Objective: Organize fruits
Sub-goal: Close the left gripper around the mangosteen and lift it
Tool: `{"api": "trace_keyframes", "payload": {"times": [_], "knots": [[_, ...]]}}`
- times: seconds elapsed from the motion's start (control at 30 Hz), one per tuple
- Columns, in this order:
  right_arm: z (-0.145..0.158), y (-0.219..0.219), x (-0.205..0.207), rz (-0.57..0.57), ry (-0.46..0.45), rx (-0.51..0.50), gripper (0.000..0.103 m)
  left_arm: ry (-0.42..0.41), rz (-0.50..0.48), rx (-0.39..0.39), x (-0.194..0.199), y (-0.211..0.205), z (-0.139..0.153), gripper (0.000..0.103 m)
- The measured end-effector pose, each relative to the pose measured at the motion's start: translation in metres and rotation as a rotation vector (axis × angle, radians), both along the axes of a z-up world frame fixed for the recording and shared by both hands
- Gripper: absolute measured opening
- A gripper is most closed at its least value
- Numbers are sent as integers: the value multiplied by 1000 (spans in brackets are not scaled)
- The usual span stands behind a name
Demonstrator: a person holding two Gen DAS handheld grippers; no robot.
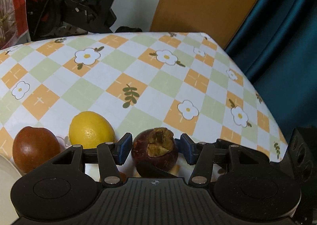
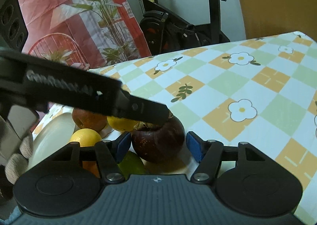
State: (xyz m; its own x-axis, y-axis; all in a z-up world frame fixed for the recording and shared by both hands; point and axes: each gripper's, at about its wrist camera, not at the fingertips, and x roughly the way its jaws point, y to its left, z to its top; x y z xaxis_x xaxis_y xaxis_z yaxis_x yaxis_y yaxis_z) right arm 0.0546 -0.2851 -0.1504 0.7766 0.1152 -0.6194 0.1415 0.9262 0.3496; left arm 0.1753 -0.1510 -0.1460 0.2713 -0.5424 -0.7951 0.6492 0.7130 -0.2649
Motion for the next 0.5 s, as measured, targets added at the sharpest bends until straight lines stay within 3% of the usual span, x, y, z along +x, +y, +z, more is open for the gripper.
{"api": "trace_keyframes", "payload": {"times": [0.2, 0.5], "knots": [[0, 1, 3, -3, 8, 3, 65, -12, -13, 40, 0, -6, -7, 57], [-1, -2, 6, -18, 19, 30, 64, -27, -30, 31, -1, -6, -7, 57]]}}
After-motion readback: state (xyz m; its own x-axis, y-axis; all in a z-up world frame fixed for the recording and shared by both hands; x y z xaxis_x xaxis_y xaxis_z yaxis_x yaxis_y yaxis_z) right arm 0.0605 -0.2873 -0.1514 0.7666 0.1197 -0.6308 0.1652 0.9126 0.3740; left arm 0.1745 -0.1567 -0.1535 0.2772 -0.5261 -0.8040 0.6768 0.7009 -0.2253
